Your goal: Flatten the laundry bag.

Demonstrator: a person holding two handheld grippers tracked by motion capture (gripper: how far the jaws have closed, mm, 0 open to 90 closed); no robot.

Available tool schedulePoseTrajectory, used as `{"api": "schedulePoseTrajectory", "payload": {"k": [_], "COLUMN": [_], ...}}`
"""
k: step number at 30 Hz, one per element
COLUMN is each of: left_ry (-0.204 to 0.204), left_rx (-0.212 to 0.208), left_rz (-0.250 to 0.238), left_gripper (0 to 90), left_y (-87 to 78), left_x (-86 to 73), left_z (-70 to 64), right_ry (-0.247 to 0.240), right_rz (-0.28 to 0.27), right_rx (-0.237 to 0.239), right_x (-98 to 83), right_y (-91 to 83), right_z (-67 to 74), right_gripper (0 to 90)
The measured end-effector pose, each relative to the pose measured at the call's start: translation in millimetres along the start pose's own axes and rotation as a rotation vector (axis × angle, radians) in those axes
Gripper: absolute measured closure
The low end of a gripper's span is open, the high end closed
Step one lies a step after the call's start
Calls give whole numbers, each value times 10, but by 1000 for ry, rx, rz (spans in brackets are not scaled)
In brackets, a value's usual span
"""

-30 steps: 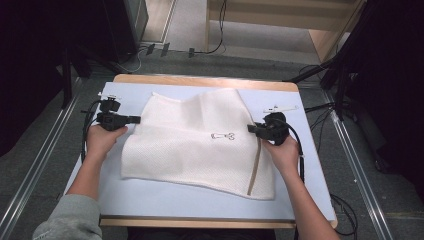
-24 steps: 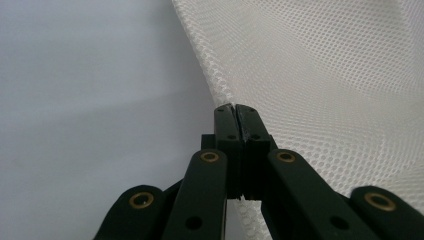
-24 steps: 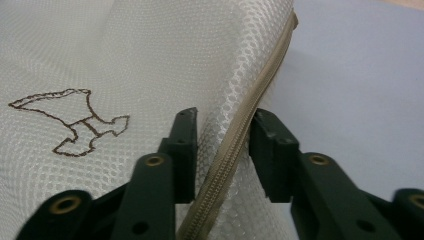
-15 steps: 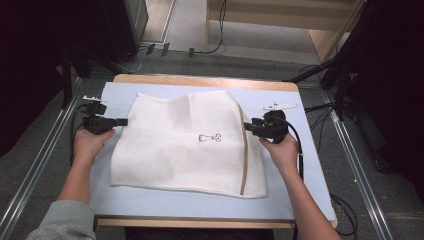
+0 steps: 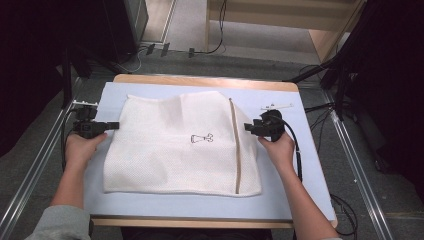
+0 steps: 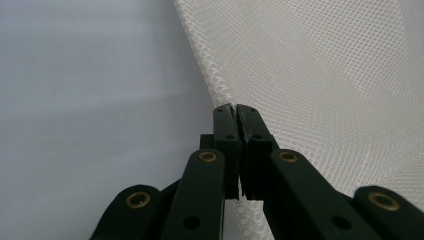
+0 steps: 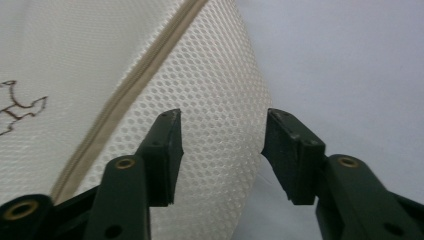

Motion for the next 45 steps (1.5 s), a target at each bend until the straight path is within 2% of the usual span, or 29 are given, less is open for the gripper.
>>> {"api": "schedulePoseTrajectory", "payload": {"k": [2, 4, 6, 7, 11, 13, 18, 23, 25, 28, 29, 30, 31, 33, 35, 37, 41, 45], "left_ry": [-4, -9, -14, -21, -13, -14, -27, -31, -32, -25, -24, -25, -26, -27, -29, -32, -39, -55], "left_rx": [1, 1, 0, -2, -1, -4, -8, 1, 2, 3, 4, 3, 3, 3, 0, -1, -10, -10], "left_rz": [-3, -1, 3, 4, 14, 9, -2, 3, 6, 11, 12, 13, 14, 17, 16, 17, 11, -18], "left_gripper": [891, 891, 891, 891, 891, 891, 891, 891, 891, 891, 891, 891, 891, 891, 891, 892, 892, 893], "left_y": [-17, -35, -46, -45, -50, -63, -94, -108, -102, -91, -87, -84, -82, -84, -88, -96, -127, -204], "left_x": [-11, -25, -42, -50, -66, -65, -67, -72, -76, -78, -80, -83, -87, -94, -101, -109, -116, -112], "left_z": [11, 30, 50, 53, 48, 54, 79, 107, 105, 90, 88, 90, 91, 99, 105, 111, 126, 160], "right_ry": [8, 13, 32, 32, -29, -62, -72, -40, -33, 10, 20, 26, 31, 13, -30, -19, 7, 39], "right_rz": [17, 38, 53, 66, 115, 123, 123, 66, 36, -8, -13, 15, 43, 60, 60, 68, 62, 46], "right_rx": [-4, 1, 16, 21, 15, 11, 16, 4, -8, 1, 4, 0, 0, 12, -23, -6, 13, 36], "right_x": [-20, -46, -64, -71, -98, -110, -100, -44, -33, -28, -32, -24, -17, -29, -23, -14, 2, 39], "right_y": [77, 139, 181, 195, 278, 311, 305, 220, 224, 279, 309, 349, 394, 462, 485, 497, 483, 417], "right_z": [-19, -31, -24, -15, 90, 142, 174, 69, 23, -39, -49, -54, -48, -17, 40, 58, 32, 25], "right_gripper": [471, 476, 571, 658, 848, 900, 900, 763, 682, 548, 523, 513, 525, 612, 764, 870, 900, 900]}}
Point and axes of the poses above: each handheld gripper's, and its own axes: y roughly forward along the jaws, x roughly out of its top, z roughly to its left, the point moved 1 cm from there along y, roughly forward along the jaws, and after that the axes turned 5 degrees about -z, right-handed, at the moved point
